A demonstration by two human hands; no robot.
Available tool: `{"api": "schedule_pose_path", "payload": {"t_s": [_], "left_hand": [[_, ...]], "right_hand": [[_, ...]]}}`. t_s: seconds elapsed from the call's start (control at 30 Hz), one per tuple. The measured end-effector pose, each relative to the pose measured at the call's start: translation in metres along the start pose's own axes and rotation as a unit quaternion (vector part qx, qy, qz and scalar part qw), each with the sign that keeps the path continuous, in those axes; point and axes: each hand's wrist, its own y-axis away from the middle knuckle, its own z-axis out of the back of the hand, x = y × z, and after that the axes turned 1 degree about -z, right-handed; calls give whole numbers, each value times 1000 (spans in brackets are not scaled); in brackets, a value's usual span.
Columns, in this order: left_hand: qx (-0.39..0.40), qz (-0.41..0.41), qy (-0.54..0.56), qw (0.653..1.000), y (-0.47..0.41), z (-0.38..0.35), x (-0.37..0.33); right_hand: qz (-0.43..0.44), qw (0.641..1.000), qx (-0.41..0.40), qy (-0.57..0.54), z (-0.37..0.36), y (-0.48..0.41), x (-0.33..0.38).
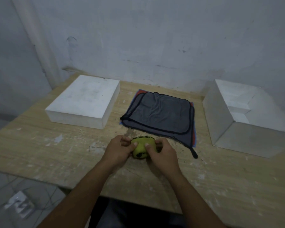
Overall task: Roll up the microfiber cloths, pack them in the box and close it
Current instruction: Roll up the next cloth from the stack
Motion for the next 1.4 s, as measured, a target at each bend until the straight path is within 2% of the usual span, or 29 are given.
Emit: {"api": "schedule_pose_path", "payload": {"t_s": [0.17,0.3,0.4,0.5,0.63,0.77,0.9,1.0,1.13,1.3,1.4], "left_hand": [[37,-6,46,998,4,-5,2],[66,0,103,993,10,-6,-5],[106,4,121,987,14,-8,-18],[149,-9,79,986,16,-13,-34],[220,-69,-27,973,16,-31,-61],[273,-83,-37,958,9,-59,-85],[262,-107,-7,959,3,-97,-107],[206,-151,0,967,-5,-131,-125],[152,-208,32,966,-13,-186,-144],[157,-227,31,961,-30,-239,-159],[152,-233,-22,960,-43,-264,-169]], "right_hand": [[-12,991,77,-111,8,5,9],[-23,979,66,-193,13,6,7],[-59,947,64,-310,23,-1,2],[-52,928,70,-363,40,-11,2],[-29,913,97,-394,71,-21,7],[-16,911,106,-398,107,-31,9],[12,915,84,-394,149,-42,12],[23,928,61,-366,180,-53,10],[-16,931,40,-363,219,-66,5],[-26,938,10,-346,268,-88,-5],[-29,943,-12,-330,294,-111,-10]]}}
